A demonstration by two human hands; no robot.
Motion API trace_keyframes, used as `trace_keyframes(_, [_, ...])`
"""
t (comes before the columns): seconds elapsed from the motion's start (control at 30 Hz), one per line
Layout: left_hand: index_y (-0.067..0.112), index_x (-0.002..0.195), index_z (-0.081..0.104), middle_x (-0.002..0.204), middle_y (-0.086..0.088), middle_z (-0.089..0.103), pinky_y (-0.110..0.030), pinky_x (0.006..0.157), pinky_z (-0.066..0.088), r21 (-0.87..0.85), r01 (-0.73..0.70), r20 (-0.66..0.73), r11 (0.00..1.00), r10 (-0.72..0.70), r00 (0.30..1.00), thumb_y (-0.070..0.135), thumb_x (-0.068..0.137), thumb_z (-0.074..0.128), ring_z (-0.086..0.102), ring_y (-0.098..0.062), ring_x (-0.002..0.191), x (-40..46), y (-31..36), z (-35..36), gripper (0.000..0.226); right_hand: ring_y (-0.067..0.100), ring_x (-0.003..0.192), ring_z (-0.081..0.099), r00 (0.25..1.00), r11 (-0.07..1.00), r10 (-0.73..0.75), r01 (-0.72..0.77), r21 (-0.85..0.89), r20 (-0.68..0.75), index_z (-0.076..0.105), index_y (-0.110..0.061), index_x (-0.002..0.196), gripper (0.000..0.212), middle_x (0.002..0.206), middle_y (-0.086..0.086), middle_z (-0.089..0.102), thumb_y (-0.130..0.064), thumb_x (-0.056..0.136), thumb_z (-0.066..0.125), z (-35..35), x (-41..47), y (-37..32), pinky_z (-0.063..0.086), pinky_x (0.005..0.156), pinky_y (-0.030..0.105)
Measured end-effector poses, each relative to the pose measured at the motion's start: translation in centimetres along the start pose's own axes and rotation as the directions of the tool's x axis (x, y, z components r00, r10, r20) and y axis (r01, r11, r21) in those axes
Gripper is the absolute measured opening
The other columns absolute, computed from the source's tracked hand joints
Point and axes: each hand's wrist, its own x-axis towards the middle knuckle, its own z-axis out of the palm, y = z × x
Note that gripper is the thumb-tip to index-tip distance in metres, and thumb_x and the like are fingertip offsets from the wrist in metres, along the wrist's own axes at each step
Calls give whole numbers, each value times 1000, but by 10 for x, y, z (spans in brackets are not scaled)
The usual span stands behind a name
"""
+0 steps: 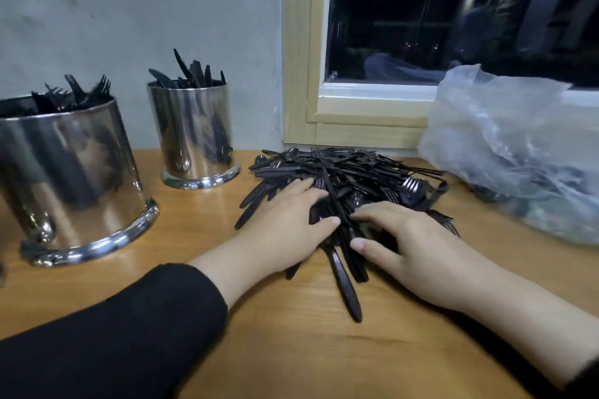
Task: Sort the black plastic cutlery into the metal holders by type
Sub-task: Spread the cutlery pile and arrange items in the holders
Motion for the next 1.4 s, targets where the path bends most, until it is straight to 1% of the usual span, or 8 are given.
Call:
trace_keyframes(0.2, [35, 142, 52, 149, 16, 45, -31, 118, 32, -47, 25, -193, 999, -33, 981, 45, 94, 67, 42, -8, 139, -22, 1, -8, 51, 1, 115, 50, 1000, 999, -13, 13, -32, -17, 59, -37, 126, 41, 122, -24, 54, -58, 91, 53, -2, 0, 4, 41, 107, 41])
trace_keyframes(0.37, [31, 119, 64, 107, 13, 56, -41, 97, 49, 103, 204, -240, 974, -175, 955, 72, 87, 57, 55, -14, 105, -28, 2, -13, 52, 4, 118, 47, 999, 998, -5, 2, -61, -48, 55, -40, 131, 40, 122, -21, 52, -55, 94, 52, 0, 1, 2, 33, 111, 42])
trace_keyframes(0.6, [27, 118, 70, 106, 6, 60, -43, 95, 50, 143, 226, -209, 963, -194, 958, 66, 91, 59, 58, -19, 106, -23, 9, -6, 49, 4, 126, 44, 1000, 992, -13, 10, -122, -21, 55, -41, 134, 40, 128, -23, 50, -52, 97, 51, 6, 5, 0, 22, 116, 39])
trace_keyframes(0.83, [29, 91, 71, 76, 12, 59, -35, 78, 53, -65, 221, -211, 973, -230, 950, 36, 88, 65, 60, -17, 88, -19, 0, -4, 9, 7, 124, 47, 999, 987, -1, -7, -161, -54, 59, -39, 134, 39, 122, -19, 54, -41, 95, 63, 8, 5, 3, 18, 112, 35])
trace_keyframes(1.03, [24, 74, 65, 65, 9, 60, -32, 62, 46, -258, 189, -258, 948, -256, 932, 23, 91, 62, 55, -16, 67, -21, 1, -6, 16, 14, 110, 57, 985, 991, -34, 12, -132, -168, 68, -31, 120, 30, 107, -15, 62, -20, 92, 69, 8, 6, 5, 28, 95, 34])
trace_keyframes(1.1, [24, 80, 62, 71, 6, 65, -36, 64, 49, -300, 154, -330, 941, -254, 909, 24, 95, 59, 61, -18, 69, -22, 1, -11, 16, 12, 104, 60, 965, 996, -54, 32, -89, -258, 69, -29, 118, 31, 104, -17, 63, -15, 90, 72, 3, 6, 6, 37, 91, 35])
trace_keyframes(1.2, [25, 93, 58, 79, 7, 68, -26, 60, 47, -345, 60, -415, 937, -209, 886, 27, 105, 51, 62, -9, 68, -24, -1, -18, 14, 1, 91, 57, 919, 988, 83, -27, 149, -384, 65, -33, 120, 31, 100, -21, 63, -20, 92, 70, -7, 4, 0, 42, 85, 16])
trace_keyframes(1.4, [18, 99, 65, 88, 3, 65, -23, 80, 43, -300, -113, -496, 947, -53, 867, 27, 110, 39, 58, -9, 87, -27, -1, -21, 29, 12, 60, 63, 941, 819, 242, -66, 570, -238, 64, -34, 113, 25, 89, -2, 67, -14, 102, 55, -8, 0, -15, 50, 57, 24])
